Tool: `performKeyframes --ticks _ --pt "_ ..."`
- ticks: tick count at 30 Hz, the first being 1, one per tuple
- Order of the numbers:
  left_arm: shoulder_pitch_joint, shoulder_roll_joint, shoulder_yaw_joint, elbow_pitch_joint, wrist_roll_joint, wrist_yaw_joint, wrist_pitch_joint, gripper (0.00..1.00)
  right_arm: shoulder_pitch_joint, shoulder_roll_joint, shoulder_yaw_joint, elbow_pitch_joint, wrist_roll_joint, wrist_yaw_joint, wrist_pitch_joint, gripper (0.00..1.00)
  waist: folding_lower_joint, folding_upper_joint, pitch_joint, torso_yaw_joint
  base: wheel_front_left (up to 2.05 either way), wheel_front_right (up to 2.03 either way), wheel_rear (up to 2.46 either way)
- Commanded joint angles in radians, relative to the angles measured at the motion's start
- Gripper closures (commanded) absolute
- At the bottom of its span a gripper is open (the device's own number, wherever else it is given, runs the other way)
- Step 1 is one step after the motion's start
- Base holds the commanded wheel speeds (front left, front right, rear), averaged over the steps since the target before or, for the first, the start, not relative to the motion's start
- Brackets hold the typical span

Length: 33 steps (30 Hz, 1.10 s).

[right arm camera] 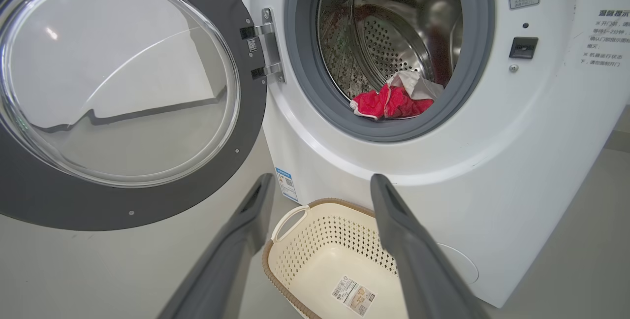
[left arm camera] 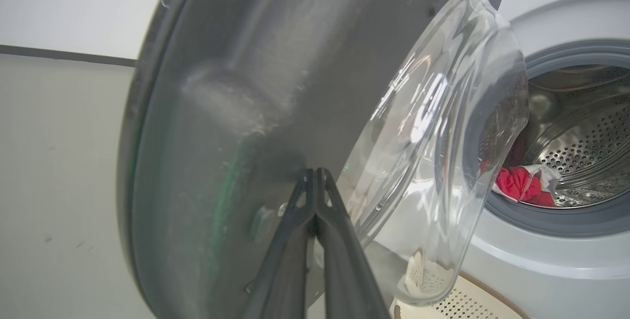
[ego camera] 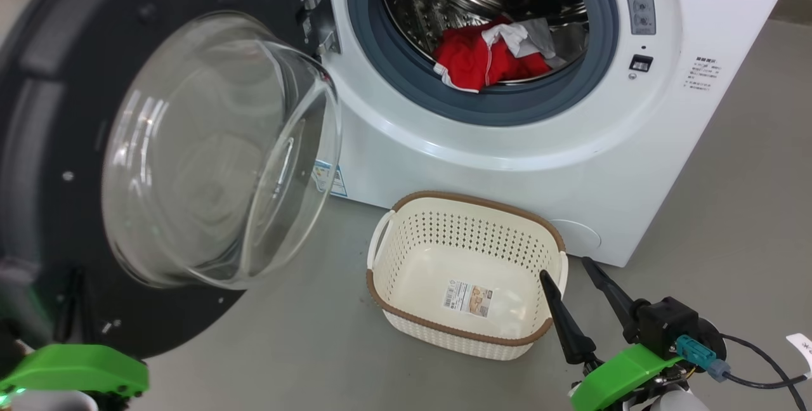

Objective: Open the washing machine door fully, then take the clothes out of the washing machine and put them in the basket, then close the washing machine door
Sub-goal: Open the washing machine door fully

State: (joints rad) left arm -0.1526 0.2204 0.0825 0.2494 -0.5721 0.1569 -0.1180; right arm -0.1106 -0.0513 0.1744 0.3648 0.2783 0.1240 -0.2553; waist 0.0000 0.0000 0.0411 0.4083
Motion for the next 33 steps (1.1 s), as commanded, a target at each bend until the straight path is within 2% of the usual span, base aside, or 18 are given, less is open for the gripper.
performKeyframes --ticks 1,20,27,33 --pt "-0.051 0.052 0.061 -0.003 -0.008 -0.001 -0.016 1.0 -0.045 0.001 0.02 -0.019 -0.016 0.007 -0.006 0.0 0.0 0.0 0.008 -0.005 0.0 0.0 0.0" --pt "-0.226 0.157 0.128 0.294 -0.054 -0.065 -0.091 1.0 -0.05 -0.021 0.02 -0.015 -0.056 0.007 -0.006 0.0 0.0 0.0 0.054 -0.023 0.0 0.0 0.0" --pt "-0.258 0.169 0.126 0.375 -0.052 -0.077 -0.108 1.0 -0.054 -0.025 0.029 -0.012 -0.054 0.007 -0.006 0.0 0.0 0.0 0.053 -0.032 0.0 0.0 0.0" --pt "-0.246 0.157 0.123 0.401 -0.045 -0.088 -0.127 1.0 -0.053 -0.023 0.031 -0.008 -0.05 0.007 -0.006 0.0 0.0 0.0 0.041 -0.038 0.0 0.0 0.0"
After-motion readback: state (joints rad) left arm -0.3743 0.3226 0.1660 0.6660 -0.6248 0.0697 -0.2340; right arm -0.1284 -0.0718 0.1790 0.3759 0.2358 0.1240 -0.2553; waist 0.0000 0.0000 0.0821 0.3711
